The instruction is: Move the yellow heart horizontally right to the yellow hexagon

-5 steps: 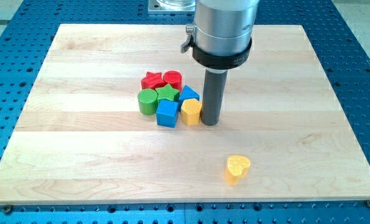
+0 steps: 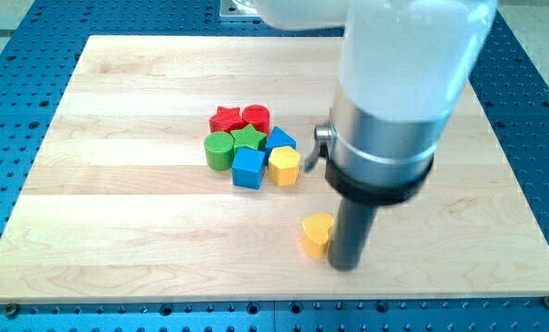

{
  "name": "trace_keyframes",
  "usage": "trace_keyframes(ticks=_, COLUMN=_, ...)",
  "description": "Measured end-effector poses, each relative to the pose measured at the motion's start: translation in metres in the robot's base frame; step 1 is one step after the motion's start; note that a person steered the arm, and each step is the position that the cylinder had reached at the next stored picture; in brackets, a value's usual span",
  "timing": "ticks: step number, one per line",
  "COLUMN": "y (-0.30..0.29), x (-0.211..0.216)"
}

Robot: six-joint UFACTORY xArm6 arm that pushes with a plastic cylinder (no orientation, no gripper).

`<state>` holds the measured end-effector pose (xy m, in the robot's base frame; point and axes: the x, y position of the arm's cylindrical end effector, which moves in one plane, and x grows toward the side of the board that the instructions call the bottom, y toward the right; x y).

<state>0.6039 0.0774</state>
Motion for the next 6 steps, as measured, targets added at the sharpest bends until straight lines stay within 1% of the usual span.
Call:
trace_keyframes(ticks=1, y=-0.039, x=-0.002)
trace_keyframes(ticks=2, y=-0.050, x=-0.033)
trace_keyframes(ticks=3, y=0.028, x=-0.042)
trace_keyframes(ticks=4, y=0.056, x=-0.045)
trace_keyframes(ticks=5, y=0.043, x=-0.127)
trace_keyframes(ticks=6, y=0.035, x=-0.131)
